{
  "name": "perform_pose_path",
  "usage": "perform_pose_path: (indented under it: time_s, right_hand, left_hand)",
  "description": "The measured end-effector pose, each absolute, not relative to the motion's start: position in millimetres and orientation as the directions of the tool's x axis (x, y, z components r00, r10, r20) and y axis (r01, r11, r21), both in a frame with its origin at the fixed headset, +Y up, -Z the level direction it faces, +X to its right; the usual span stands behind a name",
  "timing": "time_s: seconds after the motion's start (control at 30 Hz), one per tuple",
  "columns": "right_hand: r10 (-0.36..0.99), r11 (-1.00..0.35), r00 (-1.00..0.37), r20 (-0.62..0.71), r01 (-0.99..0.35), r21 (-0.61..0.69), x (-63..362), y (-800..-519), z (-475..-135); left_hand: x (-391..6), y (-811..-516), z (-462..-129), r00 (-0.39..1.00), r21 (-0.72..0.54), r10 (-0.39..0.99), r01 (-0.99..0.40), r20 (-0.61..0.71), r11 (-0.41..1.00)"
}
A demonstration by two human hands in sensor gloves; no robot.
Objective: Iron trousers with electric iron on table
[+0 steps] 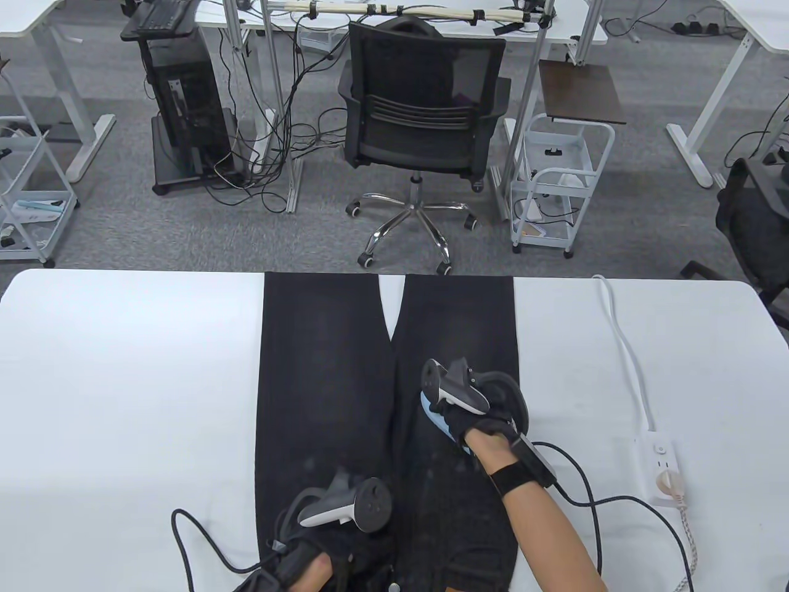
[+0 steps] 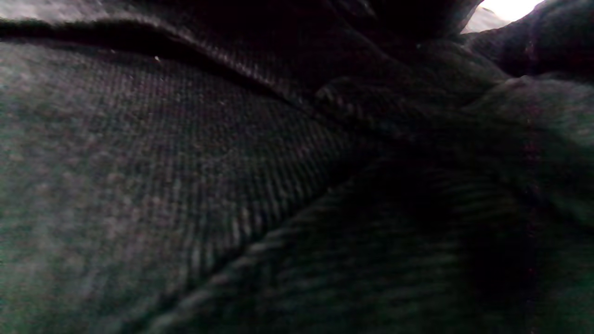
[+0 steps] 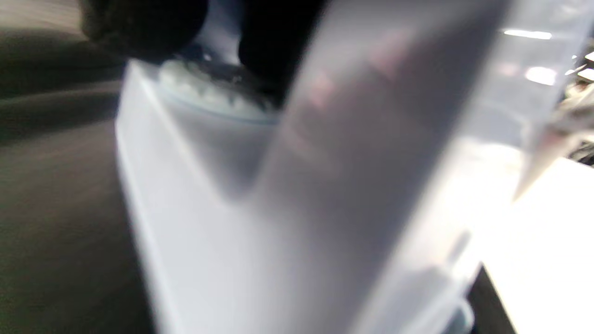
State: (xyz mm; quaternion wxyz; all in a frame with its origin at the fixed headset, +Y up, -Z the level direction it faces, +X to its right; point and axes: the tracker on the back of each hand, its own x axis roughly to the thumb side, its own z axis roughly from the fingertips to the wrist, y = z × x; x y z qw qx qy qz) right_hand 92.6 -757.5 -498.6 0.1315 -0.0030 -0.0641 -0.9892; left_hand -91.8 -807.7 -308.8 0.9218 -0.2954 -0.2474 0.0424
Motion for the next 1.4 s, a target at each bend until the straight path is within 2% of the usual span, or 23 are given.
perform_pose_path:
  time_s: [0.1,0.17,0.33,0.43,0.6,0.73,0.8,0.9,0.93,1.0,1.13,1.2,1.3,1.4]
  right_hand:
    - [-0.215,-0.968,-0.974,-0.069,0.204,0.147,94,-758,-512]
    - [-0.198,-0.97,-0.977,-0.082,0.183,0.16,94,-757,-512]
    - [-0.144,-0.954,-0.979,-0.147,0.098,0.282,94,-755,-502]
    - [-0.143,-0.945,-0.981,-0.128,0.097,0.312,90,-754,-486]
    - [-0.165,-0.917,-0.983,0.085,0.185,0.353,74,-750,-422]
    - [-0.115,-0.908,-0.956,0.27,0.212,0.363,71,-751,-360]
    - [-0.198,-0.899,-0.903,0.382,0.322,0.297,69,-751,-323]
    - [-0.181,-0.92,-0.89,0.418,0.304,0.247,77,-752,-291]
    - [-0.201,-0.935,-0.88,0.43,0.303,0.183,84,-753,-286]
    - [-0.169,-0.951,-0.899,0.404,0.256,0.172,89,-754,-287]
    - [-0.21,-0.954,-0.902,0.378,0.274,0.124,89,-755,-309]
    - [-0.235,-0.954,-0.911,0.34,0.283,0.099,89,-755,-339]
    - [-0.211,-0.958,-0.934,0.288,0.256,0.129,91,-755,-375]
    - [-0.232,-0.95,-0.951,0.204,0.267,0.162,92,-754,-431]
  left_hand:
    - [-92,-808,-309,0.875,-0.567,0.226,0.066,0.429,0.821]
    - [-92,-808,-309,0.875,-0.568,0.227,0.065,0.428,0.82]
    - [-92,-808,-309,0.875,-0.569,0.228,0.063,0.426,0.82]
    - [-92,-808,-309,0.877,-0.57,0.227,0.064,0.425,0.819]
    - [-92,-808,-309,0.88,-0.571,0.219,0.07,0.421,0.818]
    - [-93,-808,-309,0.884,-0.563,0.214,0.065,0.415,0.824]
    - [-93,-809,-309,0.884,-0.562,0.215,0.065,0.416,0.824]
    - [-92,-809,-309,0.879,-0.571,0.22,0.07,0.422,0.818]
    - [-92,-809,-309,0.881,-0.572,0.218,0.071,0.421,0.817]
    - [-91,-809,-310,0.88,-0.573,0.214,0.078,0.424,0.816]
    - [-90,-809,-309,0.88,-0.572,0.204,0.089,0.428,0.815]
    - [-90,-809,-309,0.88,-0.574,0.204,0.091,0.429,0.814]
    - [-88,-808,-309,0.879,-0.579,0.202,0.099,0.433,0.81]
    - [-87,-808,-309,0.877,-0.578,0.195,0.109,0.439,0.809]
